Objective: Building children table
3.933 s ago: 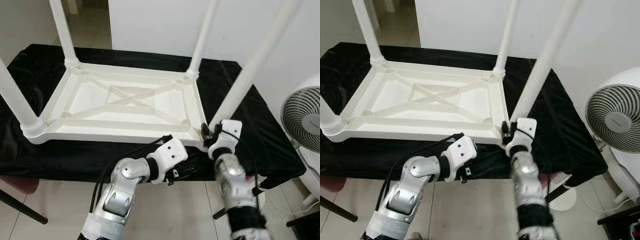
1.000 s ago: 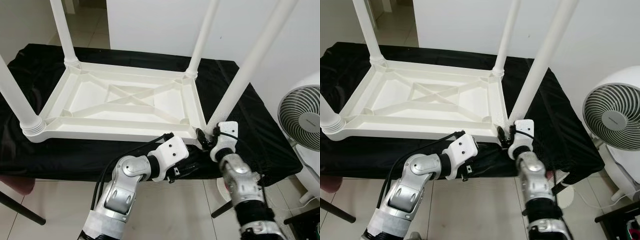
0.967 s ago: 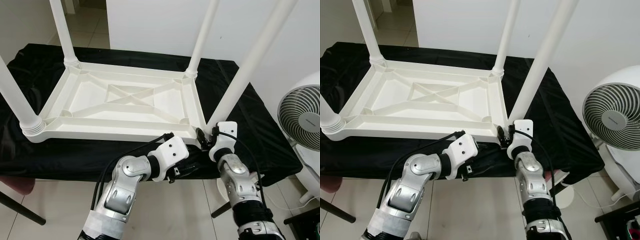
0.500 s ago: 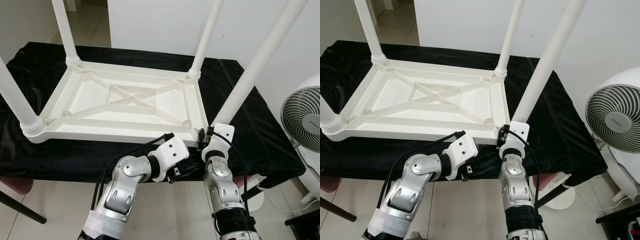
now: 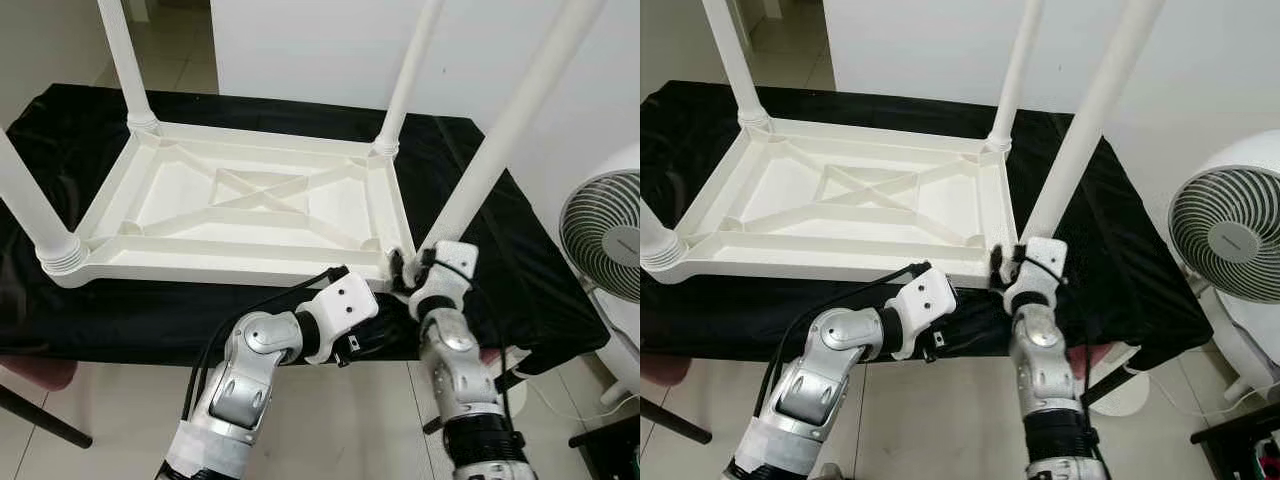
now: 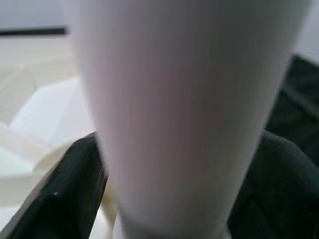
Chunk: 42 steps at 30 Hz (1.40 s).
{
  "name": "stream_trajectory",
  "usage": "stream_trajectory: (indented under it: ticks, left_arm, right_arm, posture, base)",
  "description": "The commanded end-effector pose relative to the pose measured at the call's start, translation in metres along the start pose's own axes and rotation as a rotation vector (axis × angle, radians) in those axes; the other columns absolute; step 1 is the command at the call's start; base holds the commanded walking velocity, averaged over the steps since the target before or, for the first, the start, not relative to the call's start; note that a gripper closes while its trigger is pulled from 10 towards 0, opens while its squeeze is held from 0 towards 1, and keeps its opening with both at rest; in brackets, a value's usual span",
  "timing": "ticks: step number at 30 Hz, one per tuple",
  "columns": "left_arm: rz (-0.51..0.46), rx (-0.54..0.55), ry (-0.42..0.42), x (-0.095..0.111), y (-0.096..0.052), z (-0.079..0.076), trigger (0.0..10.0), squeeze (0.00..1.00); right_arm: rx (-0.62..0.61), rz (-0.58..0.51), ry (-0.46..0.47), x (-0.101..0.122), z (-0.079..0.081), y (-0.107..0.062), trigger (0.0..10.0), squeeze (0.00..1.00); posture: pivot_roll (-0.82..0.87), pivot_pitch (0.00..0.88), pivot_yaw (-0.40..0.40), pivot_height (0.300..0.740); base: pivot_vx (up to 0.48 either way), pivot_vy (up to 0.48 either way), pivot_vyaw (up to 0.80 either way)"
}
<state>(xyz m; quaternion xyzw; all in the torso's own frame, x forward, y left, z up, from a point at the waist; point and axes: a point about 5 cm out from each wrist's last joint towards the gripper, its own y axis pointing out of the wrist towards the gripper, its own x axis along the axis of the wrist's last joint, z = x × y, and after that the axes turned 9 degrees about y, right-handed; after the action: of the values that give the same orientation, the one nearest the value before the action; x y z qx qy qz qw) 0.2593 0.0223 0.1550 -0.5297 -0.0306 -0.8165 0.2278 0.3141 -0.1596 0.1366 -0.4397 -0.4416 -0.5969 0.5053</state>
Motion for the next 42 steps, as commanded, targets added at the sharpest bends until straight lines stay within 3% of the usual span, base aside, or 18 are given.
stream_trajectory:
  ticks: [1,4,6,7,8,10,17,36,37,42]
  left_arm:
    - [0.000,0.248,-0.044,0.004,0.008,0.004,10.0,0.00]
    - [-0.003,0.245,-0.041,0.005,0.009,0.004,10.0,0.00]
    - [-0.004,0.243,-0.040,0.005,0.009,0.004,10.0,0.00]
    - [-0.004,0.241,-0.039,0.005,0.009,0.004,10.0,0.00]
    - [-0.004,0.241,-0.039,0.005,0.009,0.004,10.0,0.00]
    - [-0.007,0.234,-0.035,0.005,0.009,0.004,10.0,0.00]
    - [-0.008,0.230,-0.031,0.005,0.010,0.004,10.0,0.00]
    - [0.001,0.251,-0.030,0.005,0.007,0.007,10.0,0.00]
    - [0.002,0.252,-0.029,0.005,0.007,0.007,10.0,0.00]
    - [0.002,0.255,-0.029,0.004,0.007,0.008,10.0,0.00]
  right_arm:
    - [0.030,-0.034,0.002,0.008,-0.005,0.002,10.0,1.00]
    - [0.175,-0.005,-0.037,0.013,-0.010,0.006,10.0,1.00]
    - [0.205,0.008,-0.045,0.014,-0.011,0.007,10.0,1.00]
    - [0.251,0.020,-0.061,0.015,-0.011,0.007,10.0,0.00]
    - [0.251,0.020,-0.061,0.015,-0.011,0.007,10.0,0.00]
    - [0.398,0.083,-0.124,0.013,-0.012,0.009,10.0,0.00]
    - [0.600,0.184,-0.217,0.004,-0.014,0.009,10.0,0.00]
    - [0.689,0.285,-0.281,-0.008,-0.026,0.013,10.0,0.00]
    - [0.686,0.290,-0.272,-0.008,-0.028,0.014,0.0,0.00]
    - [0.681,0.296,-0.254,-0.008,-0.031,0.013,0.0,0.00]
  posture:
    - [0.09,0.041,-0.089,0.740]
    - [0.09,0.037,-0.086,0.740]
    - [0.08,0.035,-0.083,0.740]
    - [0.08,0.032,-0.081,0.740]
    - [0.08,0.032,-0.081,0.740]
    - [0.08,0.029,-0.076,0.740]
    - [0.09,0.023,-0.075,0.740]
    - [0.11,0.023,-0.088,0.740]
    - [0.11,0.023,-0.088,0.740]
    - [0.11,0.027,-0.086,0.740]
  base:
    - [0.000,0.000,0.00]
    - [0.000,0.000,0.00]
    - [0.000,0.000,0.00]
    - [0.000,0.000,0.00]
    - [0.000,0.000,0.00]
    - [0.000,0.000,0.00]
    - [0.000,0.000,0.00]
    - [0.000,0.000,0.00]
    - [0.000,0.000,0.00]
    - [0.000,0.000,0.00]
